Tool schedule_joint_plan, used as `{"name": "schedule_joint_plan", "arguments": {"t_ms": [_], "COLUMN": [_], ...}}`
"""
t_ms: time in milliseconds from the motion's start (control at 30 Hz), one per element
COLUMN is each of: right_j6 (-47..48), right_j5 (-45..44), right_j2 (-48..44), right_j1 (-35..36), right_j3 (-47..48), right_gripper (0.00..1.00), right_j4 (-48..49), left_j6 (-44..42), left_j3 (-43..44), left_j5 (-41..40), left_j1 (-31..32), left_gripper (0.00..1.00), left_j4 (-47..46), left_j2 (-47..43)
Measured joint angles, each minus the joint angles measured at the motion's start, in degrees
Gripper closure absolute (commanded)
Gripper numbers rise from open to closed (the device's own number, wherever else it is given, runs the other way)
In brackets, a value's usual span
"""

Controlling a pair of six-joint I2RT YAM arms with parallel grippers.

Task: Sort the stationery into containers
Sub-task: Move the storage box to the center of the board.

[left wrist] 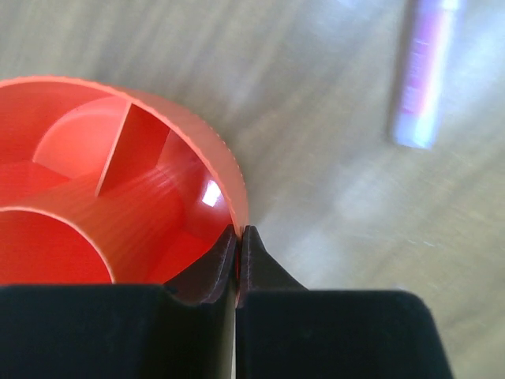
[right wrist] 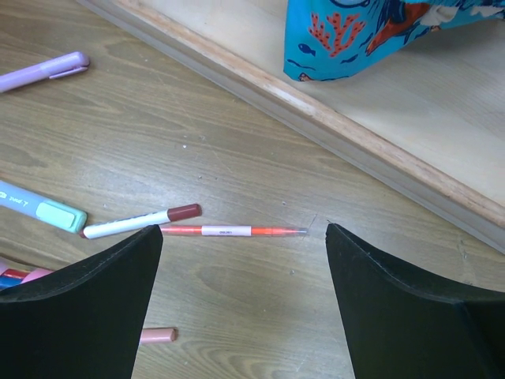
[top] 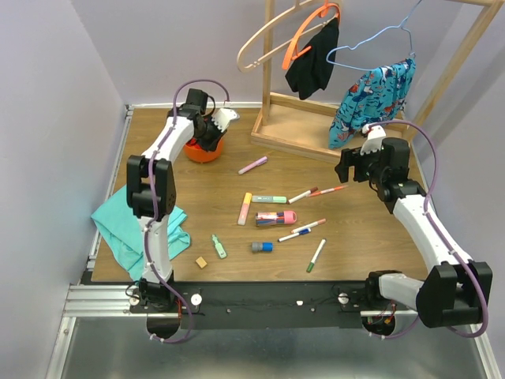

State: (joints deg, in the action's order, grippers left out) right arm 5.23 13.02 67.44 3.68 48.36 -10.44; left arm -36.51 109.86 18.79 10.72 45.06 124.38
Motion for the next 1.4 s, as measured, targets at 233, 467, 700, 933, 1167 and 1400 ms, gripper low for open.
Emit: {"name": "schedule_joint_plan", "arguments": {"t_ms": [233,467,700,933,1167,1400], "right_j6": [0.0,0.0,0.1,0.2,0.4,0.2], "right_j5": [0.0,0.0,0.0,0.0,0.0,-0.9], "right_j2": [-2.7,-4.9,-6.5,-9.2,-11.6,-13.4], "right_j1": [0.0,0.0,0.0,0.0,0.0,0.0], "right_j3": [0.0,-1.7,-3.7,-5.3,-5.8,-7.0], "right_gripper": [0.09,0.09,0.09,0.09,0.08,0.06], "right_j4": [-0.2,-0.9,-2.4,-2.8,-3.8,-4.2], "left_j6": [-0.2,0.2,1.5,3.0,3.8,3.6], "left_j3": [-11.4,-22.5,-29.4,-29.6,-29.6,-27.3], "left_j5": [6.9,12.4,12.7,9.7,7.1,8.3], "left_j1": [0.7,4.5,9.3,9.6,9.7,17.5], "left_gripper": [0.91,0.90,0.90,0.66,0.43,0.38], "left_j4": [4.3,6.1,4.7,1.4,2.3,2.5], "left_j2": [-10.4,-21.3,-23.8,-23.8,-27.5,-42.8]}}
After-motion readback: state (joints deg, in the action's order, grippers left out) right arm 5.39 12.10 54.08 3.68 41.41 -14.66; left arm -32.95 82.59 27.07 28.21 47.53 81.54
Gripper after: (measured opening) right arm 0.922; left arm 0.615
